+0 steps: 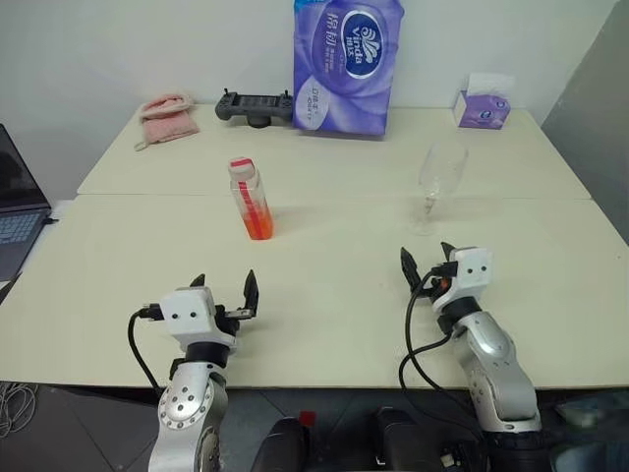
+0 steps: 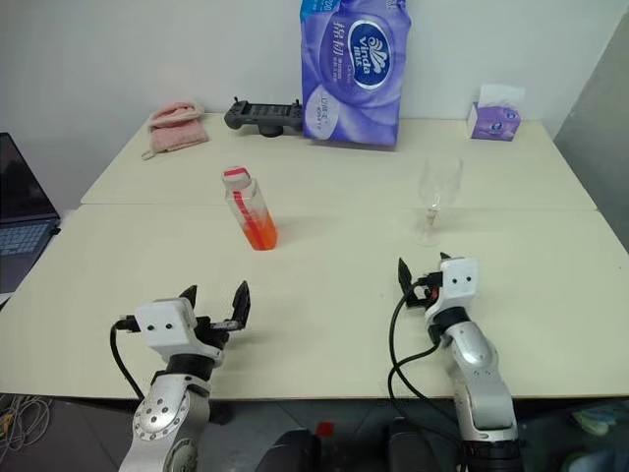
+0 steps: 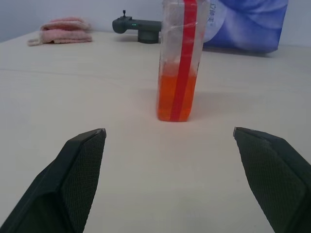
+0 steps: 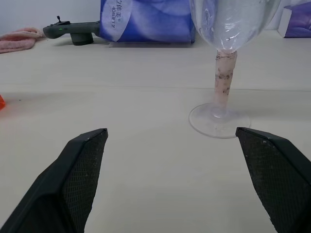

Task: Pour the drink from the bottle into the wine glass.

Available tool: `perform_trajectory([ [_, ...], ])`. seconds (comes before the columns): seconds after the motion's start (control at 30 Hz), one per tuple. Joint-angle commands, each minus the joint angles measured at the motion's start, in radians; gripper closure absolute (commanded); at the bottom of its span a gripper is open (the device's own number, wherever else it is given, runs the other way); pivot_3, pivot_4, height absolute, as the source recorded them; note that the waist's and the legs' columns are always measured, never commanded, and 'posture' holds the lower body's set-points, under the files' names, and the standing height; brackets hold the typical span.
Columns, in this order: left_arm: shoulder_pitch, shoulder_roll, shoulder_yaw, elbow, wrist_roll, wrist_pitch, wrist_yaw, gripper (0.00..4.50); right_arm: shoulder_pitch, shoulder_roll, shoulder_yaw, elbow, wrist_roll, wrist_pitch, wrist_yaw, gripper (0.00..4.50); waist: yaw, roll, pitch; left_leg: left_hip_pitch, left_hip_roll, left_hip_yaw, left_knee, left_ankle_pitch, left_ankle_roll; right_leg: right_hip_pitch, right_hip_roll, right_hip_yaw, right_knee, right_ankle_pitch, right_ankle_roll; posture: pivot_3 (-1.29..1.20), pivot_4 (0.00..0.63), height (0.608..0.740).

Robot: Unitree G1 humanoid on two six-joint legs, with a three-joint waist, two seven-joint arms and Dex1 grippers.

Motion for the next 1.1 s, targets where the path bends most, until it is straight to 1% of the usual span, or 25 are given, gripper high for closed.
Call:
perform_trajectory([
  [0.03, -0.013, -0.003, -0.007, -0.022, 0.009, 0.000, 0.009, 0.03, -0.004, -0.001, 0.000, -0.049, 0.015, -0.003, 0.008, 0.00, 0.000, 0.000, 0.000, 0.000, 0.000, 0.000, 0.000, 0.000, 0.000, 0.000, 0.000, 0.000, 0.000, 0.000, 0.000, 0.00, 0.150, 0.740],
  [0.17, -0.023, -0.017, -0.003, -0.004, -0.014, -0.013, 0.000, 0.03, -0.001, -0.016, 0.020, -0.060, 0.021, 0.000, 0.044, 0.00, 0.000, 0.000, 0.000, 0.000, 0.000, 0.000, 0.000, 0.000, 0.000, 0.000, 0.000, 0.000, 0.000, 0.000, 0.000, 0.00, 0.150, 0.740],
  [0.23, -0.034, -0.008, -0.006, 0.002, -0.002, -0.019, -0.007, 0.03, -0.009, -0.036, 0.046, -0.066, 0.026, 0.002, 0.088, 0.00, 0.000, 0.000, 0.000, 0.000, 0.000, 0.000, 0.000, 0.000, 0.000, 0.000, 0.000, 0.000, 0.000, 0.000, 0.000, 0.00, 0.150, 0.740],
  [0.33, -0.067, 0.002, -0.003, 0.019, 0.019, -0.011, 0.000, 0.03, -0.056, -0.083, 0.102, -0.087, 0.057, 0.027, 0.198, 0.00, 0.000, 0.000, 0.000, 0.000, 0.000, 0.000, 0.000, 0.000, 0.000, 0.000, 0.000, 0.000, 0.000, 0.000, 0.000, 0.00, 0.150, 0.740],
  [0.43, -0.119, 0.018, 0.009, 0.046, 0.025, -0.009, 0.001, 0.03, -0.160, -0.136, 0.150, -0.090, 0.098, 0.089, 0.310, 0.00, -0.002, 0.000, 0.000, 0.001, 0.000, 0.000, 0.000, 0.000, 0.000, 0.000, 0.000, 0.000, 0.000, 0.000, 0.000, 0.00, 0.150, 0.740],
  [0.47, -0.150, 0.026, 0.017, 0.060, 0.022, -0.003, 0.001, 0.03, -0.220, -0.142, 0.154, -0.076, 0.126, 0.124, 0.342, 0.00, -0.002, 0.000, 0.000, 0.000, 0.000, 0.000, 0.000, 0.000, 0.000, 0.000, 0.000, 0.000, 0.000, 0.000, 0.000, 0.00, 0.150, 0.740],
  [0.6, -0.248, 0.045, 0.039, 0.125, 0.008, 0.003, -0.005, 0.03, -0.374, -0.148, 0.155, -0.018, 0.184, 0.182, 0.416, 0.00, 0.000, 0.000, 0.000, 0.001, 0.000, -0.001, 0.000, 0.000, 0.000, 0.001, 0.001, -0.002, 0.001, 0.000, 0.000, 0.00, 0.150, 0.740],
  [0.67, -0.307, 0.057, 0.048, 0.174, 0.005, -0.007, -0.011, 0.03, -0.434, -0.145, 0.156, 0.013, 0.200, 0.196, 0.442, 0.00, 0.000, 0.000, 0.000, 0.001, 0.000, -0.002, 0.000, 0.000, 0.000, 0.001, 0.001, -0.002, 0.001, 0.001, 0.000, 0.00, 0.150, 0.740],
  [0.77, -0.389, 0.070, 0.059, 0.250, 0.002, -0.025, -0.019, 0.03, -0.479, -0.143, 0.160, 0.046, 0.204, 0.193, 0.467, 0.00, 0.003, 0.000, 0.000, 0.000, 0.000, -0.002, 0.000, 0.000, 0.000, 0.000, 0.001, -0.002, 0.000, 0.002, -0.002, 0.00, 0.150, 0.740],
  [0.93, -0.500, 0.094, 0.065, 0.381, 0.013, -0.065, -0.035, 0.03, -0.501, -0.135, 0.162, 0.068, 0.203, 0.182, 0.484, 0.00, 0.002, 0.000, 0.000, -0.001, -0.001, -0.001, 0.000, 0.000, 0.000, 0.000, 0.000, -0.001, 0.000, 0.004, -0.004, 0.00, 0.150, 0.740],
  [1.1, -0.634, 0.124, 0.078, 0.566, 0.028, -0.137, -0.041, 0.03, -0.501, -0.141, 0.166, 0.074, 0.195, 0.179, 0.500, 0.00, 0.002, -0.001, 0.000, 0.000, -0.001, -0.002, 0.000, 0.000, 0.000, 0.000, 0.001, -0.002, 0.001, 0.004, -0.004, 0.00, 0.150, 0.740],
])
